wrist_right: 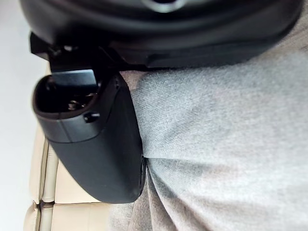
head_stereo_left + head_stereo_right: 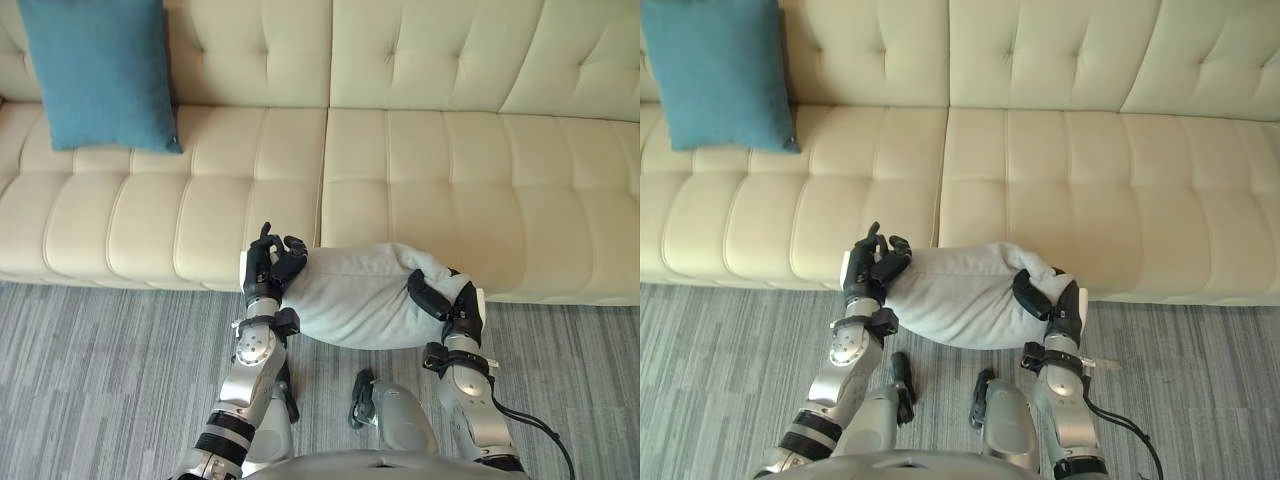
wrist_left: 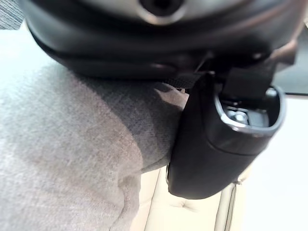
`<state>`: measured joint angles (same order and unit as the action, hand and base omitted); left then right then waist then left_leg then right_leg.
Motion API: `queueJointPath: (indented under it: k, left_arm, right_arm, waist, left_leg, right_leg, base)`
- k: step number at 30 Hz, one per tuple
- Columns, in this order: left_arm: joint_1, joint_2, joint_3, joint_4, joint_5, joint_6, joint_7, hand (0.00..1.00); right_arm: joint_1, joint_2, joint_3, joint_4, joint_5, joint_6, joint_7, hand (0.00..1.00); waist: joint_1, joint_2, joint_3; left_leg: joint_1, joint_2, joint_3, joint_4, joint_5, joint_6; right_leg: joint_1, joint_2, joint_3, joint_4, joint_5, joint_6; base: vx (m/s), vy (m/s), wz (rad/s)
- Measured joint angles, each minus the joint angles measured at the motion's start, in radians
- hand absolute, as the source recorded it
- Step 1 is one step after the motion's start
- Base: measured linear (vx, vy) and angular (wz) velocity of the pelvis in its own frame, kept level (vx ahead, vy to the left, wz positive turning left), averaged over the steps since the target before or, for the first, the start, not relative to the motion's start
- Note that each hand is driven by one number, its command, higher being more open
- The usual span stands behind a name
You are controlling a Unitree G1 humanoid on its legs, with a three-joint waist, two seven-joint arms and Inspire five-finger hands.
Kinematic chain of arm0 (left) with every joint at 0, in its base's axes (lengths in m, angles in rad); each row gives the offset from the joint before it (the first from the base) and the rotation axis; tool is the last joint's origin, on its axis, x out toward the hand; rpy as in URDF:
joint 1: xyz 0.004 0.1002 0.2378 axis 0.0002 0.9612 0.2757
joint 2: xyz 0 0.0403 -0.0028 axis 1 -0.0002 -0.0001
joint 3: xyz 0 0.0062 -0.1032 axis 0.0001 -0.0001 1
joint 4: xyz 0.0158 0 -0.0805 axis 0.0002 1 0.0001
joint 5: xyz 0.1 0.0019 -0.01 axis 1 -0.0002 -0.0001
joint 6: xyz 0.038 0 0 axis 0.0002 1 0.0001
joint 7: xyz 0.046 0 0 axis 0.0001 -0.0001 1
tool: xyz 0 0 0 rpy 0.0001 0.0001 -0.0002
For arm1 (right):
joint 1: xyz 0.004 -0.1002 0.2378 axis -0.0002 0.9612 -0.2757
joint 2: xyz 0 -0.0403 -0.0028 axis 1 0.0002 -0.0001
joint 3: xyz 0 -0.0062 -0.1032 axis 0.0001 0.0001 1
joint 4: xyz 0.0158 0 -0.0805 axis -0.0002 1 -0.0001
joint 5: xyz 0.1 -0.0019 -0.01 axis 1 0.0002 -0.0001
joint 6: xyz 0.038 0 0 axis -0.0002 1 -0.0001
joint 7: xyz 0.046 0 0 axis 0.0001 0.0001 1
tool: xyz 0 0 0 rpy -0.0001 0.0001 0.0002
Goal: Pick up cushions and gather them together orderly.
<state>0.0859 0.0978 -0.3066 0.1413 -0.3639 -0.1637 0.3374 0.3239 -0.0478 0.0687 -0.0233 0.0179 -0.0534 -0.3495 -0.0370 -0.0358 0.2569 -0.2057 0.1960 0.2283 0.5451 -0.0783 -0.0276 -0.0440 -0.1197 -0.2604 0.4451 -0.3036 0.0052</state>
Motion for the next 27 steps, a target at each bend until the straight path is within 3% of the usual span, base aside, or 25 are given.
queueJointPath:
  k: [3,4,6,8,10,11,14,17,19,20,22,23,25,26,27]
  left_arm:
    - [0.034,-0.012,-0.004,-0.043,0.0,0.0,-0.002,0.0]
    - [0.034,-0.016,-0.009,-0.051,0.0,0.0,-0.003,0.0]
    - [0.034,-0.014,-0.051,-0.051,0.0,0.0,-0.01,0.0]
    - [0.036,-0.013,-0.068,-0.051,0.0,0.002,-0.011,0.0]
    - [0.052,-0.014,-0.072,-0.051,0.0,0.004,-0.011,0.0]
    - [0.059,0.004,-0.071,-0.048,0.0,0.016,-0.01,0.0]
    - [0.064,0.018,-0.073,-0.048,0.0,0.022,-0.011,0.0]
    - [0.066,0.024,-0.073,-0.048,0.0,0.028,-0.011,0.0]
    - [0.074,0.032,-0.073,-0.048,0.0,0.041,-0.011,0.0]
    - [0.087,0.032,-0.071,-0.049,0.0,0.042,-0.012,0.0]
    - [0.085,0.032,-0.066,-0.05,0.0,0.042,-0.012,0.0]
    - [0.084,0.032,-0.064,-0.05,0.0,0.042,-0.012,0.0]
    - [0.084,0.033,-0.064,-0.05,0.0,0.041,-0.012,0.0]
    - [0.081,0.033,-0.062,-0.047,0.0,0.041,-0.013,0.0]
    - [0.084,0.013,-0.063,-0.042,0.0,0.044,-0.014,0.0]
  right_arm:
    - [0.037,-0.003,0.001,-0.096,-0.017,0.0,-0.005,0.0]
    - [0.039,-0.003,-0.001,-0.121,-0.017,0.0,-0.01,0.0]
    - [0.036,-0.003,-0.012,-0.14,-0.017,-0.001,-0.03,0.0]
    - [0.034,-0.003,-0.013,-0.14,-0.016,0.0,-0.042,0.0]
    - [0.034,-0.01,-0.012,-0.137,-0.016,0.0,-0.047,0.0]
    - [0.027,-0.006,-0.005,-0.114,-0.016,0.0,-0.046,0.0]
    - [0.009,0.001,-0.001,-0.09,-0.017,0.0,-0.042,0.0]
    - [-0.051,-0.011,-0.003,-0.014,-0.025,0.0,-0.036,0.0]
    - [-0.086,-0.018,-0.006,0.067,-0.037,0.002,-0.028,0.0]
    - [-0.087,-0.024,-0.005,0.105,-0.037,0.002,-0.019,0.0]
    - [-0.09,-0.026,-0.002,0.118,-0.038,0.003,-0.01,0.0]
    - [-0.093,-0.034,-0.001,0.123,-0.038,0.003,-0.004,0.0]
    - [-0.093,-0.038,-0.001,0.127,-0.038,0.007,-0.001,0.0]
    - [-0.094,-0.032,0.0,0.132,-0.038,0.012,0.0,0.0]
    - [-0.1,-0.05,-0.002,0.154,-0.037,0.013,0.001,0.0]
  waist:
    - [0.005,0.019,-0.017]
    - [0.007,0.022,-0.024]
    - [0.01,0.023,-0.041]
    - [0.015,0.022,-0.045]
    - [0.02,0.031,-0.071]
    - [0.032,0.008,-0.095]
    - [0.037,-0.022,-0.134]
    - [0.032,-0.024,-0.135]
    - [0.029,-0.024,-0.134]
    - [0.022,-0.023,-0.142]
    - [0.022,-0.026,-0.15]
    - [0.02,-0.021,-0.156]
    - [0.015,-0.024,-0.159]
    - [0.011,-0.042,-0.164]
    - [0.01,-0.011,-0.174]
  left_leg:
    - [-0.078,0.039,-0.04,0.204,0.001,0.002]
    - [-0.105,0.043,-0.054,0.248,-0.024,-0.012]
    - [-0.129,-0.003,-0.074,0.191,-0.131,-0.019]
    - [-0.131,-0.046,-0.073,0.088,-0.148,-0.023]
    - [-0.122,-0.087,-0.088,-0.083,-0.098,-0.032]
    - [-0.103,-0.107,-0.077,-0.106,-0.042,-0.008]
    - [-0.08,-0.138,-0.031,-0.102,-0.074,0.028]
    - [-0.01,-0.155,0.009,-0.14,-0.096,0.042]
    - [0.086,-0.16,0.026,-0.205,-0.097,0.046]
    - [0.136,-0.155,0.024,-0.24,-0.096,0.048]
    - [0.154,-0.152,0.022,-0.26,-0.093,0.043]
    - [0.158,-0.145,0.012,-0.273,-0.083,0.028]
    - [0.158,-0.142,-0.004,-0.273,-0.074,0.013]
    - [0.16,-0.166,-0.035,-0.272,-0.07,-0.001]
    - [0.163,-0.144,-0.064,-0.29,-0.058,-0.022]
  right_leg:
    - [0.032,0.012,0.02,0.006,-0.034,-0.018]
    - [0.03,0.013,0.027,0.006,-0.049,-0.022]
    - [0.032,0.006,0.043,-0.003,-0.053,-0.021]
    - [0.053,-0.002,0.047,-0.028,-0.053,-0.018]
    - [0.061,0.0,0.062,-0.044,-0.061,0.019]
    - [0.06,-0.011,0.101,-0.052,-0.065,0.042]
    - [0.053,-0.051,0.166,-0.055,-0.042,0.081]
    - [-0.012,-0.085,0.188,0.128,-0.002,0.133]
    - [-0.083,-0.116,0.17,0.332,0.094,0.101]
    - [-0.094,-0.125,0.157,0.37,0.056,0.06]
    - [-0.138,-0.123,0.157,0.366,0.014,0.039]
    - [-0.184,-0.117,0.16,0.315,-0.013,0.039]
    - [-0.201,-0.097,0.181,0.166,0.006,0.054]
    - [-0.192,-0.095,0.201,0.066,0.084,0.083]
    - [-0.17,-0.072,0.181,0.039,0.095,0.068]
  base:
    - [0.08,-0.006,-0.27]
    - [0.07,0.032,-0.11]
    - [0.09,0.078,-0.1]
    - [0.09,0.106,-0.09]
    - [0.16,0.193,-0.26]
    - [0.3,0.249,-0.37]
    - [0.27,0.183,-0.34]
    - [0.2,0.143,-0.39]
    - [0.21,0.092,-0.31]
    - [0.16,0.002,-0.09]
    - [0.11,-0.084,0.03]
    - [0.12,-0.164,0.16]
    - [0.13,-0.262,0.3]
    - [0.13,-0.277,0.36]
    - [0.12,-0.263,0.27]
